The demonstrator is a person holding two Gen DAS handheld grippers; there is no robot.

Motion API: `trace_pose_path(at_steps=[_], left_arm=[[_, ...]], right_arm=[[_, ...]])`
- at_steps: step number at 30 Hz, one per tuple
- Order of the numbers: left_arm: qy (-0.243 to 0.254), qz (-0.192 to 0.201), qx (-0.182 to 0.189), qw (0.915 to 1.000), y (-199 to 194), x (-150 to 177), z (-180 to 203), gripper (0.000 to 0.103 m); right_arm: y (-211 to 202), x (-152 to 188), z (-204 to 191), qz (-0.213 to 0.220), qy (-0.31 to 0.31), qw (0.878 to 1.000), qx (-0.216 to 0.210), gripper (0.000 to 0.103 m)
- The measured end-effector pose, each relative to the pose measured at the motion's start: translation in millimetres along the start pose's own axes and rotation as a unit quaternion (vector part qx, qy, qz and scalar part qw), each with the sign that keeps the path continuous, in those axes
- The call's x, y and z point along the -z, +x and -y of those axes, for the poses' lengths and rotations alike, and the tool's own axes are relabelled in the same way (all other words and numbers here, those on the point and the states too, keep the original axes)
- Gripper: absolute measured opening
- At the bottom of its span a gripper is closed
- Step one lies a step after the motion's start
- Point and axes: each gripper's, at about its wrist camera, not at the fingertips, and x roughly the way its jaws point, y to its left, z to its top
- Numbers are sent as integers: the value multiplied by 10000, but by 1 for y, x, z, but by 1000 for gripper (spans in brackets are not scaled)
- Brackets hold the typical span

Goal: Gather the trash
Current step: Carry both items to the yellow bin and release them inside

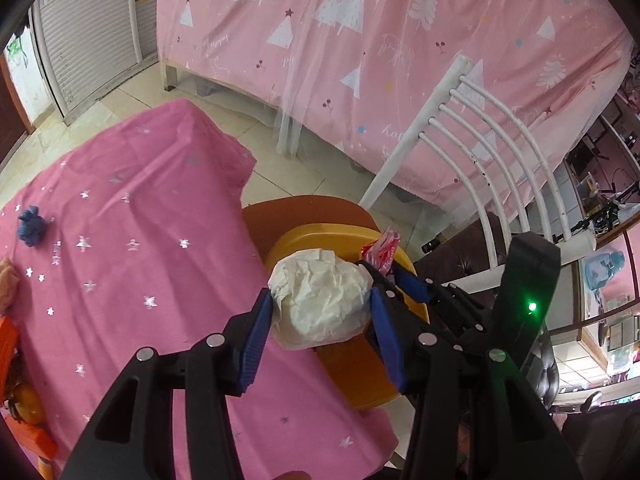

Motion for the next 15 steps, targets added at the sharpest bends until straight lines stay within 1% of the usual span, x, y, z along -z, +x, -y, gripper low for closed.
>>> trace_pose_path(at_steps=[4,7,9,10,11,15], left_arm=[[-63,-44,27,10000,10,-5,7,44],[-70,-95,48,9999,17,-10,14,50],[-22,-81,29,10000,19,-11,19,62],[-5,-62,-6,10000,20,-11,21,64],[9,-49,-58,10000,20,-11,22,65],[-40,-62,-85,9999,17,-9,19,66]], right_arm=[[6,4,9,-99,92,9999,20,28],[10,7,14,-188,117,9997,68,29],[13,11,19,-252,140,9995,107,30],[15,11,21,-280,149,9994,118,33],[16,13,23,-297,160,9993,133,36],[18,14,27,-332,199,9992,135,40]])
